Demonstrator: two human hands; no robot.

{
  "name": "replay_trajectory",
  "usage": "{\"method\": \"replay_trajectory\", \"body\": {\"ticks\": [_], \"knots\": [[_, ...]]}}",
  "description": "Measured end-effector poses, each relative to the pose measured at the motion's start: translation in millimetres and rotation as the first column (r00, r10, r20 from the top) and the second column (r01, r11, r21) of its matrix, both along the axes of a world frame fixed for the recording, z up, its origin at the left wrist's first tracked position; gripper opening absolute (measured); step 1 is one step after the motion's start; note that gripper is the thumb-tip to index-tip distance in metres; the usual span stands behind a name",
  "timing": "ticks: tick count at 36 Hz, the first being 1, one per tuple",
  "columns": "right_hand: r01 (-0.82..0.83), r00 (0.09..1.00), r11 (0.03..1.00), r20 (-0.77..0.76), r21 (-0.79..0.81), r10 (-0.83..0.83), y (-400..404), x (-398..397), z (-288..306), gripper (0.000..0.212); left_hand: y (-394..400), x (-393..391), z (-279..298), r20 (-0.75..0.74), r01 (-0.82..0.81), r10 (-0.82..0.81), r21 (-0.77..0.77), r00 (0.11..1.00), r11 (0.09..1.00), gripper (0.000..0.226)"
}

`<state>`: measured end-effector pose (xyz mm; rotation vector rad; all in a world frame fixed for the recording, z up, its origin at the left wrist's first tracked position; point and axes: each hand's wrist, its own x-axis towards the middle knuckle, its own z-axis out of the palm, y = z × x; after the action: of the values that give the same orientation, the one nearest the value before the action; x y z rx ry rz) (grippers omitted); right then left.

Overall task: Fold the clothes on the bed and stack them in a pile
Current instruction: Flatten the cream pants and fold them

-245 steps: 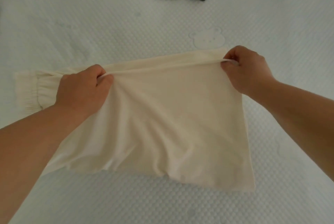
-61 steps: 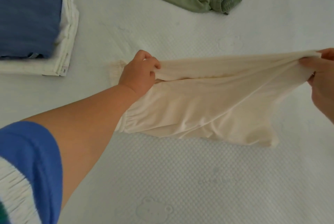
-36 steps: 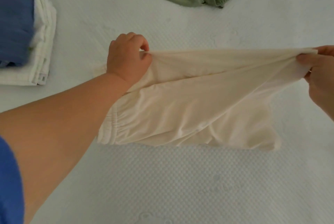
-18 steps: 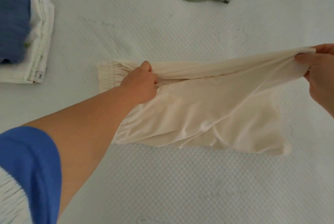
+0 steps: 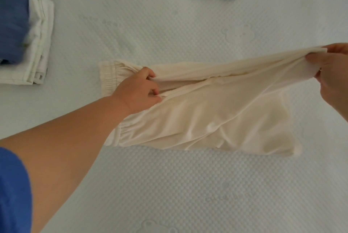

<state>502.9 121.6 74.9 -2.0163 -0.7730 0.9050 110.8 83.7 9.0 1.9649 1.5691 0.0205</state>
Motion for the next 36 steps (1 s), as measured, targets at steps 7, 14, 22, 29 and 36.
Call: {"method": "replay_trajectory", "body": {"ticks": [7, 14, 22, 29, 36], "knots": [[0.016, 1.000, 1.000, -0.008, -0.003, -0.016, -6.5, -1.7, -0.4, 0.022, -6.2, -2.9, 6.2, 0.125, -0.110, 0.113, -0.029, 0.986, 0.994, 0.024], [0.016, 1.000, 1.000, 0.016, -0.023, -0.015, -7.2, -3.4, -0.4, 0.021, -4.2, 23.1, -1.4, -0.105, -0.074, 0.083, 0.088, 0.991, 0.993, 0.044], [0.021, 1.000, 1.000, 0.023, -0.014, -0.020, -11.4, -0.9, 7.2, 0.021, 4.5, 10.9, 15.7, -0.040, -0.109, 0.122, 0.244, 0.992, 0.964, 0.029], [0.053, 0.995, 0.997, -0.083, 0.059, -0.048, -18.6, -10.2, 50.5, 0.033, 7.3, -5.9, 80.1, 0.136, -0.254, 0.228, 0.218, 0.964, 0.942, 0.019], [-0.052, 0.964, 0.990, -0.251, 0.133, 0.084, -38.6, -3.8, 139.4, 0.030, -5.0, -14.7, 165.8, 0.178, -0.282, 0.274, 0.016, 0.945, 0.959, 0.008]]}}
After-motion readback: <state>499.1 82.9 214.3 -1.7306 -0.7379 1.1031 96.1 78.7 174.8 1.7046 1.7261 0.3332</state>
